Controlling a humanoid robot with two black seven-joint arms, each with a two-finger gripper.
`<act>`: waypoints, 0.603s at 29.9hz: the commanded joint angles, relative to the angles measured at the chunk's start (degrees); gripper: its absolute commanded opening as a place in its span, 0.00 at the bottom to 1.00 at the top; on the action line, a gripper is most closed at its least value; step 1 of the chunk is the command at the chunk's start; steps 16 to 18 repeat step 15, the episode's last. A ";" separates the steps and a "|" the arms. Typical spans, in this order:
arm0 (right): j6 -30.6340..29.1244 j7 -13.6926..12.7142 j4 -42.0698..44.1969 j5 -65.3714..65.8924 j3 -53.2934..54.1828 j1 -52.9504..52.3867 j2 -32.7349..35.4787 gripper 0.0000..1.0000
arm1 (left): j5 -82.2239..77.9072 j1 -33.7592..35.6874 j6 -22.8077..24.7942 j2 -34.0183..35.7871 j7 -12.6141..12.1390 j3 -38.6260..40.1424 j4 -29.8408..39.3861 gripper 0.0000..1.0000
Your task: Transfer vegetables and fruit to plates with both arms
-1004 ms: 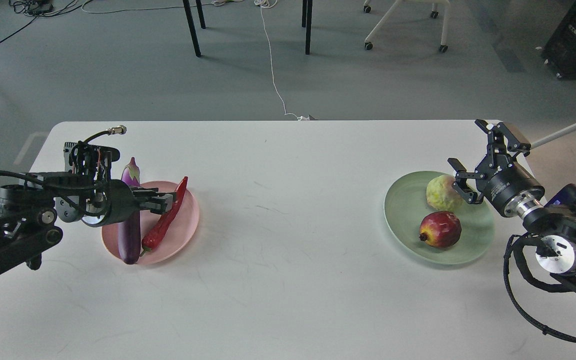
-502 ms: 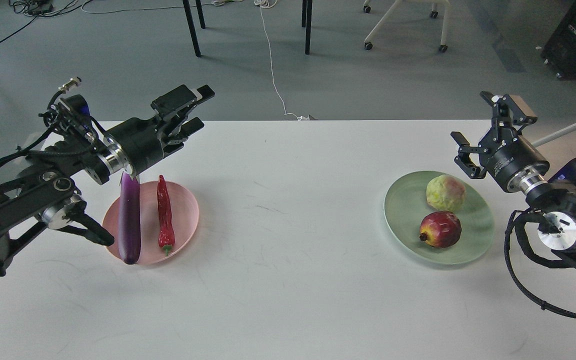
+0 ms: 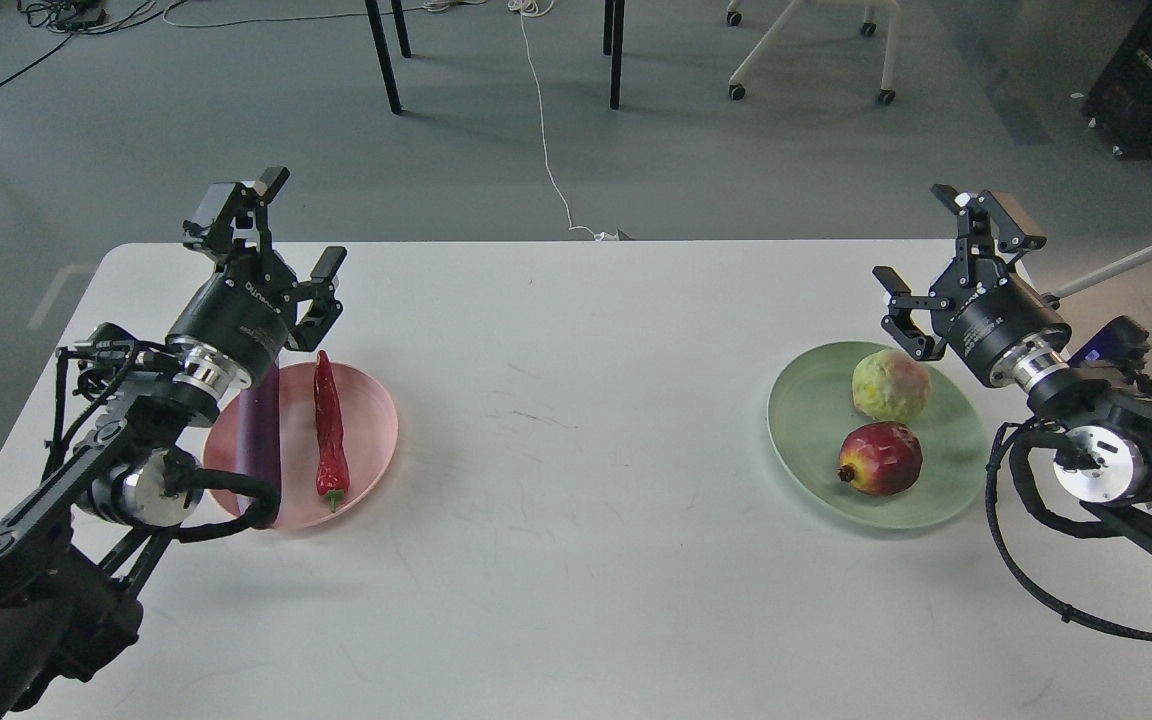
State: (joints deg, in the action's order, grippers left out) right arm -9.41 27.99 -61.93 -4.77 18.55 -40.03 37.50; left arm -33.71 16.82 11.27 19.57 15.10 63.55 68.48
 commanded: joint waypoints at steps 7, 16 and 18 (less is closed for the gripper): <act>-0.17 0.01 -0.82 -0.07 0.79 0.39 -0.24 0.99 | -1.10 -0.92 2.44 -1.03 0.11 1.14 -3.09 1.00; -0.09 0.01 -0.91 -0.07 2.37 0.65 0.03 0.99 | -1.10 -0.91 2.44 -0.94 0.11 0.61 -2.74 1.00; -0.09 0.01 -0.91 -0.07 2.37 0.65 0.03 0.99 | -1.10 -0.91 2.44 -0.94 0.11 0.61 -2.74 1.00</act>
